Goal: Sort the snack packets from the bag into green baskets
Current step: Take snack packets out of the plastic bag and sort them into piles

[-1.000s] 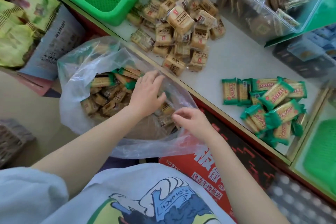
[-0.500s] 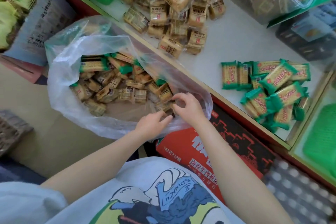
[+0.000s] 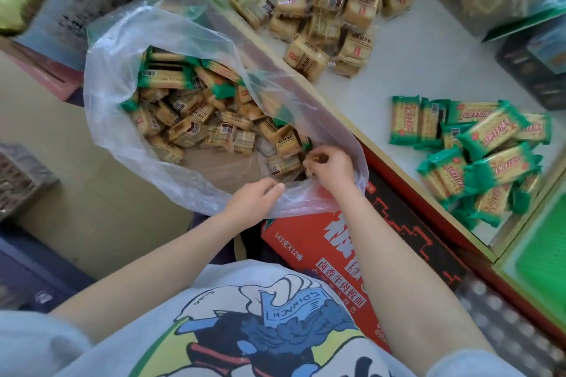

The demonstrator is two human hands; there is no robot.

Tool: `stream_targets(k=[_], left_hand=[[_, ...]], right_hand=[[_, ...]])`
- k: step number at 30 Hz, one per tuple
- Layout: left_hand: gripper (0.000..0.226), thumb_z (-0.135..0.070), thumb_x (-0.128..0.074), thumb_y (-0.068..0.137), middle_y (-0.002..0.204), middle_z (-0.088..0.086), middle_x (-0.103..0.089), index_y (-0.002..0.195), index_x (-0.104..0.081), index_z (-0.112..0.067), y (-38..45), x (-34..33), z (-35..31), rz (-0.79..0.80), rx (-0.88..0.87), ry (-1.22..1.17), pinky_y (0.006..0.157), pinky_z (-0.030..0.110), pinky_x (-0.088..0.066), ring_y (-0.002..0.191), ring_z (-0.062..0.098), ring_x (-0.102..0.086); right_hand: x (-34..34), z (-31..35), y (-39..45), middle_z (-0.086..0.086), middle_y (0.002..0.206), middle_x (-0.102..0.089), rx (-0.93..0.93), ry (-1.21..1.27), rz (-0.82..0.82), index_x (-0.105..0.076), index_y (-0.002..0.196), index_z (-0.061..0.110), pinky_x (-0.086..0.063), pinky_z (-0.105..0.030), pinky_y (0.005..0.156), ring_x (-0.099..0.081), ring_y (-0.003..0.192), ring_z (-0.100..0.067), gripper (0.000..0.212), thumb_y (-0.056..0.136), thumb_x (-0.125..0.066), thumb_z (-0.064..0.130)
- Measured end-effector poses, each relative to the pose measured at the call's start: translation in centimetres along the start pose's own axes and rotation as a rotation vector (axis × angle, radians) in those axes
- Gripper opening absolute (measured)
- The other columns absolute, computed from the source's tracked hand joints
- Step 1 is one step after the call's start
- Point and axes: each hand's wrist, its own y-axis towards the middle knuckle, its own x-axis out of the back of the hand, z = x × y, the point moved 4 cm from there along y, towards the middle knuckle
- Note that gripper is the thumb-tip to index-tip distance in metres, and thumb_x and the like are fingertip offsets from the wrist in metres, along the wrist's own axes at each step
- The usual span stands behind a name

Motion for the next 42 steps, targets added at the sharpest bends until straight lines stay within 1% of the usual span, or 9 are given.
stream_targets(k=[5, 9, 17, 21, 24, 29, 33, 37, 42], left_hand=[[0.043, -0.051, -0.038, 0.104, 0.121, -0.003, -0.065, 0.127, -0.061, -0.021, 0.0, 0.1, -0.6, -0.015, -0.009, -0.063, 0.097, 0.041, -0.048, 0.113, 0.018, -0.058], [0.042, -0.049, -0.041, 0.104, 0.119, -0.001, -0.065, 0.122, -0.063, -0.018, 0.1, 0.8, -1.5, -0.067, 0.025, -0.141, 0.091, 0.037, -0.045, 0.108, 0.017, -0.058], [0.032, -0.035, -0.056, 0.1, 0.115, 0.017, -0.07, 0.121, -0.065, -0.013, -1.5, 3.8, -8.3, 0.138, 0.119, -0.974, 0.099, 0.058, -0.051, 0.109, 0.036, -0.067], [0.01, -0.015, -0.069, 0.092, 0.09, 0.006, -0.076, 0.091, -0.077, -0.021, -1.3, 6.8, -12.2, -0.104, -0.095, -0.598, 0.085, 0.051, -0.06, 0.09, 0.024, -0.072], [0.009, -0.013, -0.068, 0.091, 0.077, 0.001, -0.072, 0.095, -0.074, -0.018, -0.4, 7.9, -16.4, -0.293, -0.217, -0.471, 0.066, 0.027, -0.055, 0.069, 0.013, -0.067], [0.01, -0.01, -0.061, 0.093, 0.072, 0.004, -0.064, 0.092, -0.069, -0.016, 2.4, 7.7, -20.8, -0.386, -0.194, -0.518, 0.056, 0.031, -0.052, 0.049, 0.012, -0.056], [0.011, -0.021, -0.056, 0.096, 0.083, -0.001, -0.065, 0.096, -0.067, -0.02, 4.3, 9.2, -21.8, -0.413, -0.302, -0.4, 0.072, 0.036, -0.053, 0.073, 0.014, -0.062], [0.048, -0.039, -0.045, 0.101, 0.158, 0.007, -0.032, 0.147, -0.043, -0.023, 6.4, 10.0, -19.4, -0.463, -0.294, 0.3, 0.12, 0.046, -0.023, 0.149, 0.025, -0.023], [0.064, -0.051, -0.034, 0.103, 0.169, -0.001, 0.004, 0.16, -0.014, -0.029, 8.5, 9.6, -17.2, -0.366, -0.343, 0.635, 0.125, 0.047, 0.004, 0.153, 0.017, 0.015]], right_hand=[[1.0, -0.1, 0.1, 0.01, 0.078, -0.068, -0.009, 0.162, -0.042, -0.076, 0.078, 0.022, -0.048, -0.028, 0.074, -0.063, 0.081, -0.012, 0.015, 0.083, -0.078, 0.008], [2.1, 1.5, -2.0, 0.011, 0.078, -0.071, -0.027, 0.373, -0.048, -0.079, 0.083, 0.019, -0.045, -0.01, 0.06, -0.061, 0.072, -0.001, 0.003, 0.083, -0.08, 0.016], [5.5, 4.9, -7.9, -0.009, 0.095, -0.069, -0.012, 1.019, 0.244, -0.073, 0.089, 0.019, -0.053, -0.038, 0.072, -0.062, 0.09, -0.027, 0.014, 0.088, -0.067, 0.031], [8.4, 6.0, -8.9, -0.005, 0.095, -0.069, -0.002, 0.911, 0.192, -0.062, 0.112, 0.009, -0.056, -0.039, 0.068, -0.068, 0.081, -0.022, 0.039, 0.099, -0.05, 0.043], [9.4, 7.1, -8.9, 0.003, 0.109, -0.072, 0.074, 0.776, 0.255, -0.06, 0.124, 0.023, -0.06, -0.037, 0.082, -0.072, 0.096, -0.015, 0.043, 0.087, -0.07, 0.043], [10.3, 8.1, -6.7, -0.008, 0.112, -0.072, 0.047, 0.654, 0.282, -0.061, 0.117, 0.034, -0.058, -0.044, 0.09, -0.072, 0.103, -0.025, 0.04, 0.082, -0.081, 0.03], [13.4, 7.9, -4.4, -0.003, 0.102, -0.073, 0.011, 0.473, 0.178, -0.065, 0.11, 0.023, -0.06, -0.041, 0.082, -0.073, 0.094, -0.021, 0.026, 0.089, -0.076, 0.033], [16.3, 6.3, 0.8, -0.006, 0.097, -0.068, -0.21, 0.633, -0.162, -0.052, 0.12, 0.015, -0.054, -0.035, 0.067, -0.069, 0.076, -0.021, 0.033, 0.097, -0.064, 0.036], [16.1, 7.3, 8.0, -0.006, 0.116, -0.062, -0.131, 0.875, -0.153, -0.042, 0.138, 0.021, -0.06, -0.033, 0.07, -0.071, 0.09, -0.027, 0.042, 0.1, -0.06, 0.018]])
